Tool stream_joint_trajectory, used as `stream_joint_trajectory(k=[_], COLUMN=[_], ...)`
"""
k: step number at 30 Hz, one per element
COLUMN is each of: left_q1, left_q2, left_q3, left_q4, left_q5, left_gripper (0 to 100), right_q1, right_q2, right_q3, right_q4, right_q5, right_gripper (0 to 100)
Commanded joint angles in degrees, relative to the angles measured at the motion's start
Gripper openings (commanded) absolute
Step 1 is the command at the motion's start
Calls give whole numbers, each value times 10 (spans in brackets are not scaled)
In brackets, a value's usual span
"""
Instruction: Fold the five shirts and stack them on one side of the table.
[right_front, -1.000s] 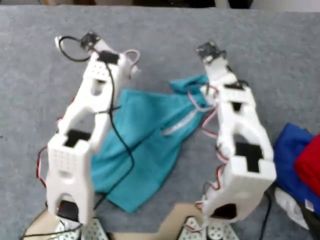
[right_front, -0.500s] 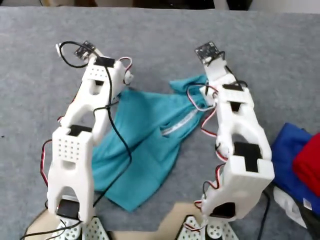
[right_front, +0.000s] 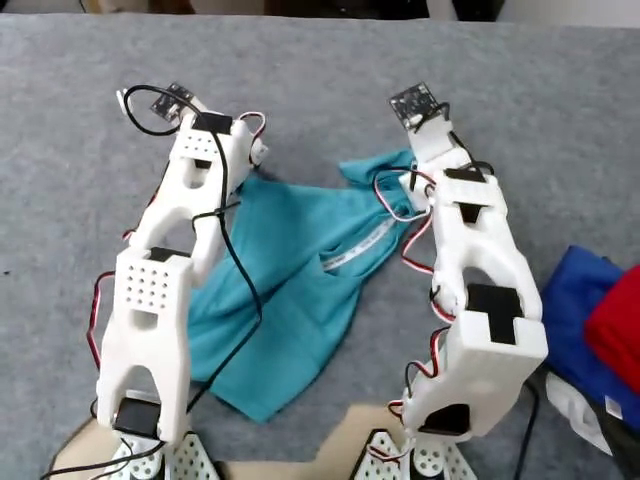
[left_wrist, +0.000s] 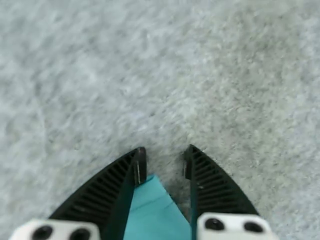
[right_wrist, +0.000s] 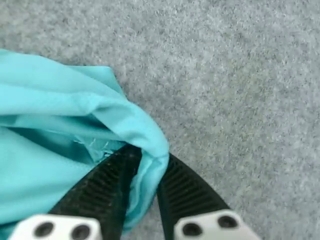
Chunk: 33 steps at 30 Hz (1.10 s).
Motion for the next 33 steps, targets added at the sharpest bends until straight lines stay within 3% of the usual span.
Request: stream_joint_trajectory(k=[1,5,17,23,30,33], left_q1=[13,33,52,49,27,6], left_q2=[0,-5,1,2,-4,-6], left_q3=[-22,-23,-62,-51,-48,-78], left_q4=[40,88,106,66,40,56], left_q5=[5,5,5,1,-25,-35], left_gripper=[119,146,156,19,19,19], right_q1=[0,0,0,0,6,18], right_q2=[-3,-2,-2,-2,-7,-25], right_q3=[-37,-37,-37,-37,-37,-40], right_q4=[4,3,3,3,5,16], right_q5=[7,7,7,7,3,4], right_gripper=[5,5,5,5,7,85])
